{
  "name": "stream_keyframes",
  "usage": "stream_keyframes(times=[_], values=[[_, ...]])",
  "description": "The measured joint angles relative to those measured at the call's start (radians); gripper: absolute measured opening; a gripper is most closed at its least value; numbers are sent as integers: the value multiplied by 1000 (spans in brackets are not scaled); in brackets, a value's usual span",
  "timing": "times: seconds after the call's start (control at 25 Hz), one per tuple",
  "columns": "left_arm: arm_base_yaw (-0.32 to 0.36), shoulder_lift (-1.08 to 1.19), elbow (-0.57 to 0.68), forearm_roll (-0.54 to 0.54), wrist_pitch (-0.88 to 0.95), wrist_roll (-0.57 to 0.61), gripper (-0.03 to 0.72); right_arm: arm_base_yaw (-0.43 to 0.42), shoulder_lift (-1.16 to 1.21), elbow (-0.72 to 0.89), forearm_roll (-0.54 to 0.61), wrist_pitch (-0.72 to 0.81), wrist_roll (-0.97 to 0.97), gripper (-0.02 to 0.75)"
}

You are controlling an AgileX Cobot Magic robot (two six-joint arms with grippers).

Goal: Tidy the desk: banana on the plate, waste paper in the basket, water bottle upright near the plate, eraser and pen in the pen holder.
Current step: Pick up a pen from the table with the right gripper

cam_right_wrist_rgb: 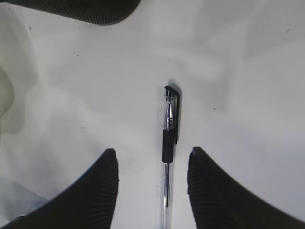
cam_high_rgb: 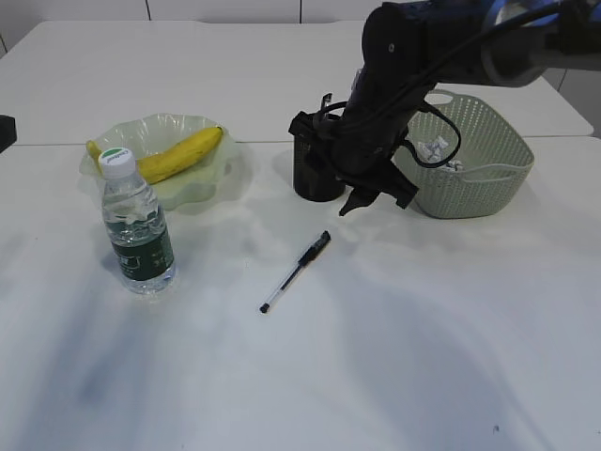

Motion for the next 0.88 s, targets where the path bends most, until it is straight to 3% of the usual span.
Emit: stream_keyframes(times=[0.56,0.88], values=[[0,0,0,-27,0,0,435,18,12,-87,-86,136,26,356],[0,0,0,-29,14,0,435,43,123,-299,-101,274,26,351]])
